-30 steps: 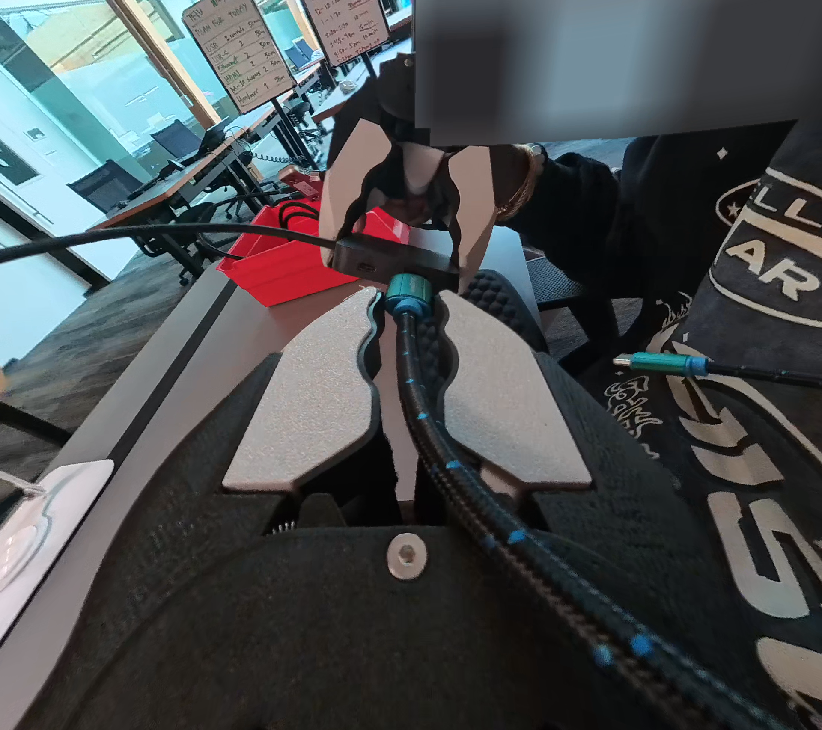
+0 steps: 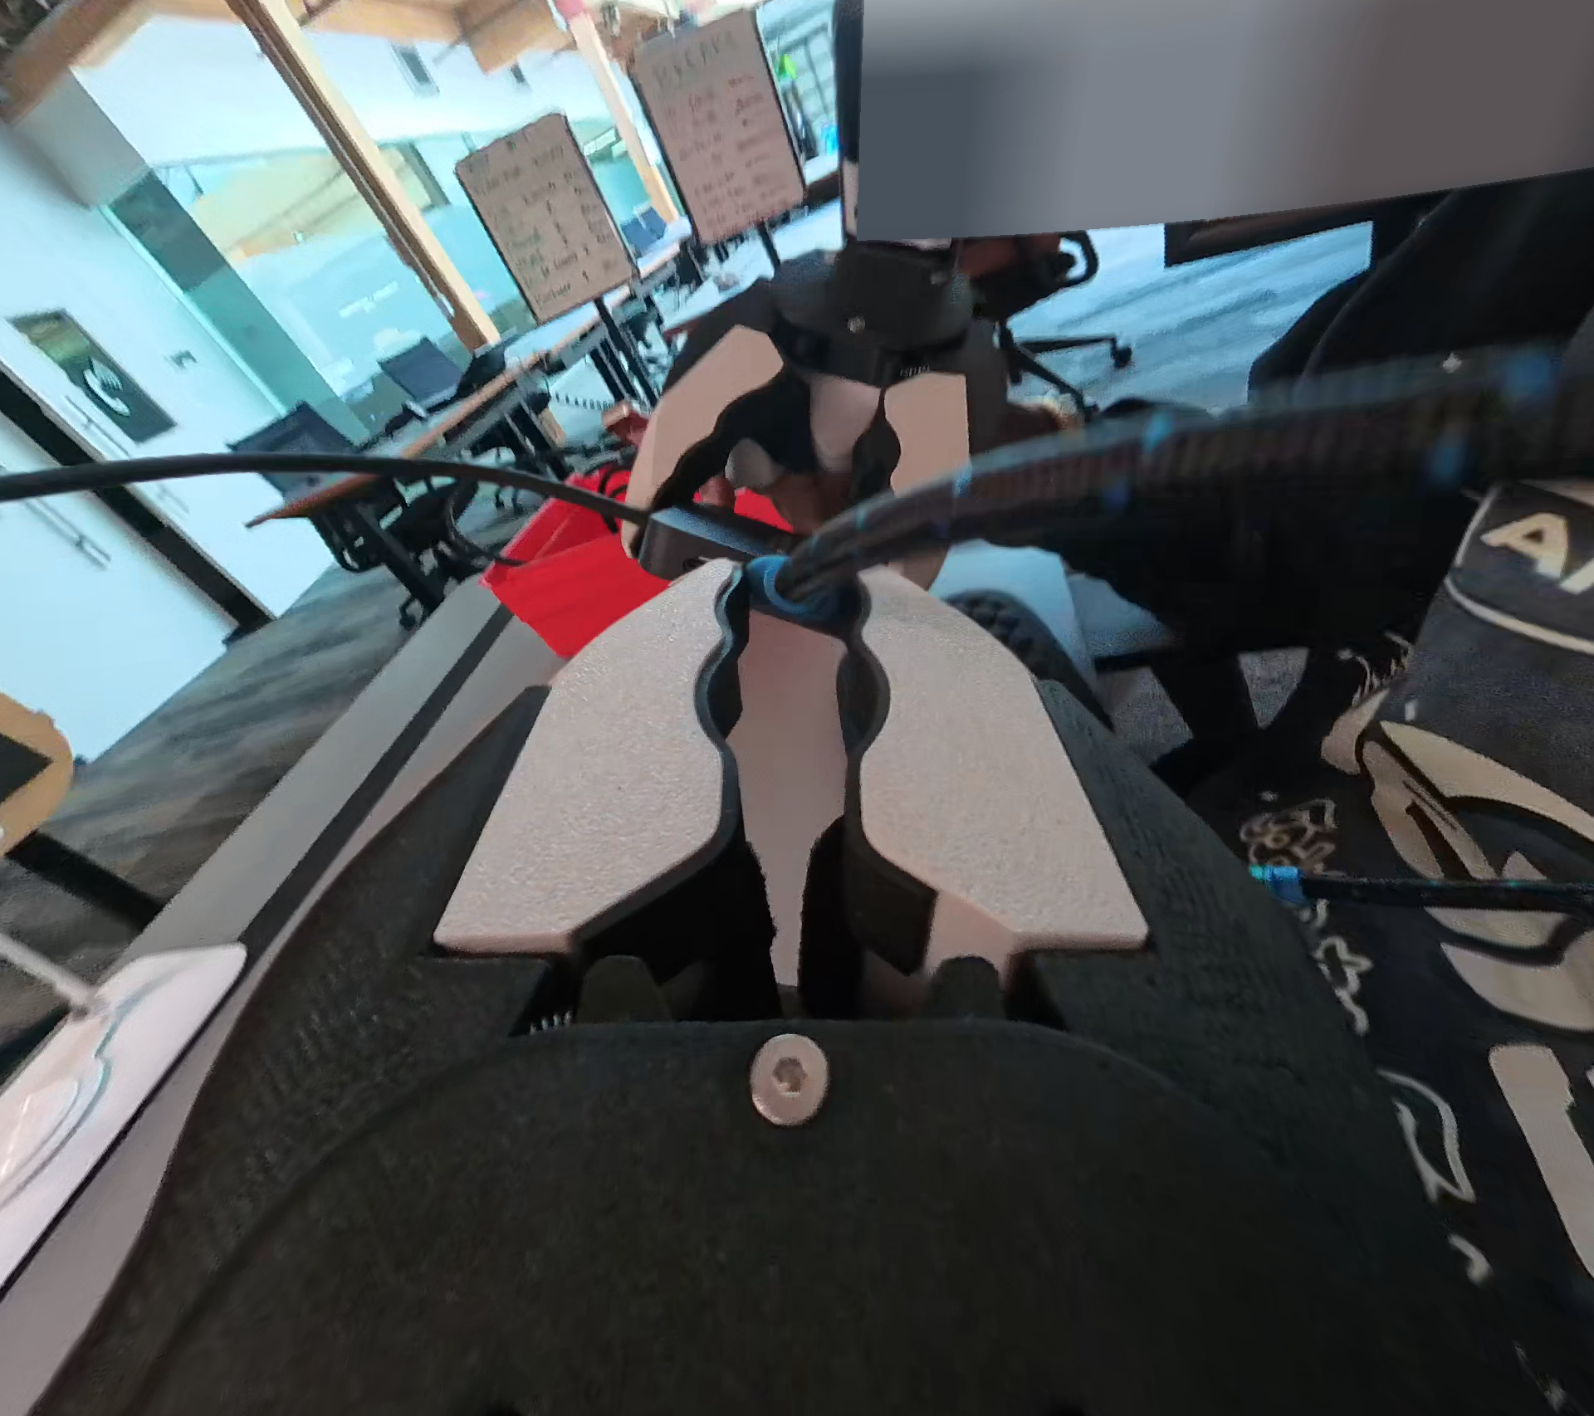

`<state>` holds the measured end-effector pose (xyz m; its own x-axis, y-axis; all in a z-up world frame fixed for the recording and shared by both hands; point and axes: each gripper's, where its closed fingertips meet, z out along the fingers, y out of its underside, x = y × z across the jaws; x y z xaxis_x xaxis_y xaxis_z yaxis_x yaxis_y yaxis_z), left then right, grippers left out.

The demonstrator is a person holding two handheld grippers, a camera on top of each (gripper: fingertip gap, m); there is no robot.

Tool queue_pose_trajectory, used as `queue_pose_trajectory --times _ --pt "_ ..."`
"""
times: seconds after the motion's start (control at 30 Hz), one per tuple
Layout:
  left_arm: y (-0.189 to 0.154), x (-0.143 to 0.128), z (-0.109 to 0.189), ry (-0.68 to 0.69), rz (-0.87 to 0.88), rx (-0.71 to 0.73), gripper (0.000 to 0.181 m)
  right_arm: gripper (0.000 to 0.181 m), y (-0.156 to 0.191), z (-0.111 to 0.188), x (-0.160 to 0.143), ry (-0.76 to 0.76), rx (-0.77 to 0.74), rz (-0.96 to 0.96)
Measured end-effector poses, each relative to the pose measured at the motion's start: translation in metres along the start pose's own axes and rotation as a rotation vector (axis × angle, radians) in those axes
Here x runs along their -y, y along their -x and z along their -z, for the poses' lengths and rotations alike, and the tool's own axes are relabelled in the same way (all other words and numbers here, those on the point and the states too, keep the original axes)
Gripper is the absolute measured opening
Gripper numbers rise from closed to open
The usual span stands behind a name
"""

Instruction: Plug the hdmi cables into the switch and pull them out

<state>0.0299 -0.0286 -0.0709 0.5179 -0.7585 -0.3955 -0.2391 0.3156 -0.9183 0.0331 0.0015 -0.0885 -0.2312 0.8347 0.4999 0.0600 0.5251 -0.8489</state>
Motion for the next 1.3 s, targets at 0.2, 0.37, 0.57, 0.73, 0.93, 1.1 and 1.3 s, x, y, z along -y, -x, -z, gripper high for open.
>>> queue_pose_trajectory --times 0.2,0.37,0.57,0.73,0.93,1.1,1.3 --pt "0.001 0.026 0.004 -0.282 0.033 -0.02 0.019 0.072 -0.002 0.002 0.022 -0.164 -0.015 -0.042" --pt "0.005 0.029 0.003 -0.337 0.047 0.004 0.02 0.072 -0.006 0.004 0.025 -0.211 -0.032 -0.057" --pt "0.001 0.021 0.005 -0.219 0.081 -0.037 0.019 0.071 -0.004 0.007 0.025 -0.114 -0.096 0.08" --pt "-0.002 0.01 0.005 -0.103 0.103 -0.06 0.018 0.071 -0.003 0.009 0.023 -0.048 -0.114 0.144" --pt "0.004 -0.006 0.003 0.023 0.086 -0.013 0.017 0.071 -0.008 0.009 0.01 0.089 -0.176 0.236" --pt "0.008 -0.017 -0.001 0.068 0.164 -0.005 0.015 0.072 -0.011 0.009 0.002 0.19 -0.233 0.341" --pt "0.006 -0.007 -0.003 -0.083 0.333 -0.101 0.014 0.071 -0.011 0.008 0.012 0.066 -0.211 0.292"
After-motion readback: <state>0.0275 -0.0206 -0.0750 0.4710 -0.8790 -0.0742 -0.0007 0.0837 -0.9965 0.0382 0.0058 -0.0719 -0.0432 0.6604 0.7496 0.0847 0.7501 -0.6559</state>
